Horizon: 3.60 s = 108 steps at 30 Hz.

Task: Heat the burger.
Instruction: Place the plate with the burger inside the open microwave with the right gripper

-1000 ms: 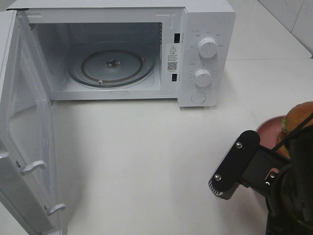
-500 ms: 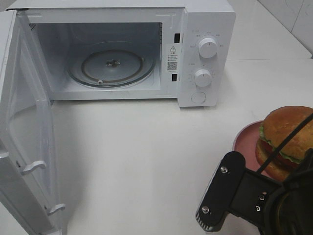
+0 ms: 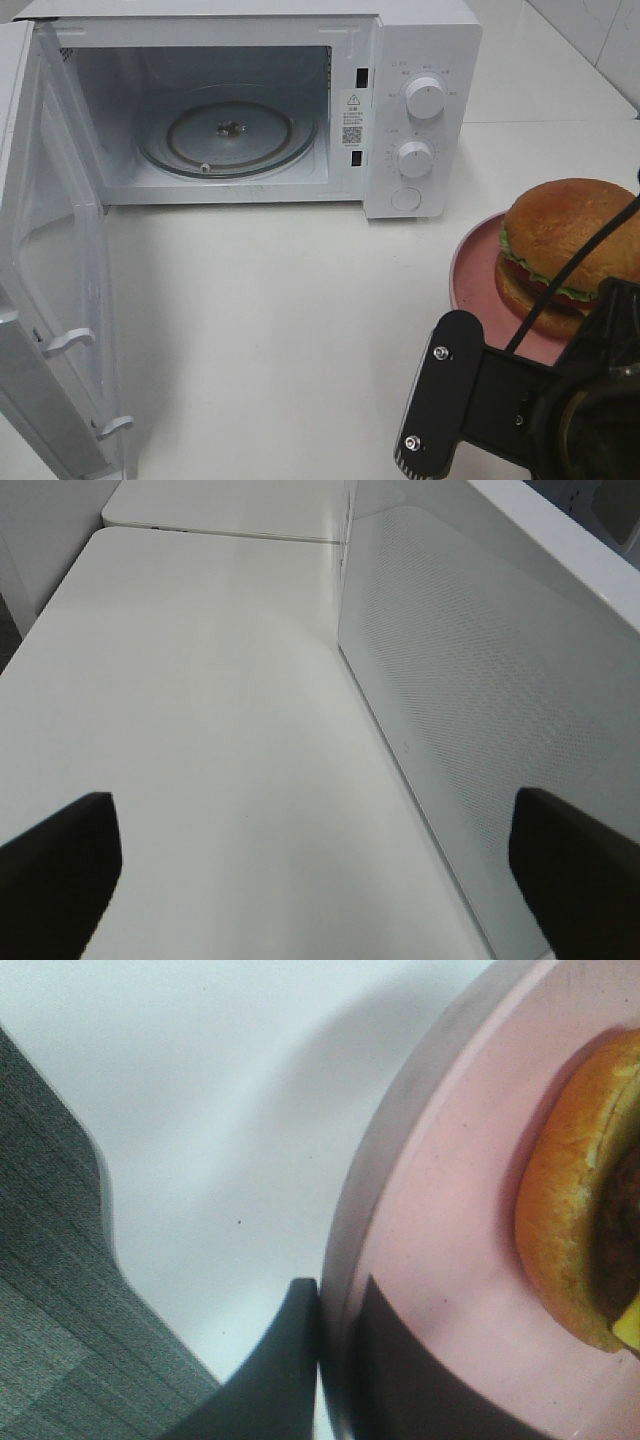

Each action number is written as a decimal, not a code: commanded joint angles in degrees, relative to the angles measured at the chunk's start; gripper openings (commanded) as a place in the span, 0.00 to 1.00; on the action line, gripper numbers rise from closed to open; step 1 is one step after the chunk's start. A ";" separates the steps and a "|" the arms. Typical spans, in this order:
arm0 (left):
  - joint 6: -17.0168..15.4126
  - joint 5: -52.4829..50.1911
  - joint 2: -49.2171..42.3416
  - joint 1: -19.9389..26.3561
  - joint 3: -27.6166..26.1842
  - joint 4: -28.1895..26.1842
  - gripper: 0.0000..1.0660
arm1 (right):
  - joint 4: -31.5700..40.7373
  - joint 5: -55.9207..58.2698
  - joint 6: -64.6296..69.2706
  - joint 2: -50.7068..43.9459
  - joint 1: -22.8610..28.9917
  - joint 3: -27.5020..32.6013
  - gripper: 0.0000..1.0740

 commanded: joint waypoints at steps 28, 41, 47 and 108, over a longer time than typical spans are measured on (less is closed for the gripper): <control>-0.34 -0.57 -1.03 0.00 0.17 0.06 0.92 | -11.29 -12.72 -18.96 -0.63 0.29 -0.06 0.00; -0.34 -0.57 -1.03 0.00 0.17 0.06 0.92 | -11.46 -17.88 -29.51 -0.63 0.29 -0.06 0.00; -0.34 -0.57 -1.03 0.00 0.17 0.06 0.92 | -13.98 -21.14 -32.09 -0.63 -2.23 -0.06 0.00; -0.34 -0.57 -1.03 0.00 0.17 0.06 0.92 | 37.59 -44.00 -115.11 -0.63 -36.27 -4.76 0.00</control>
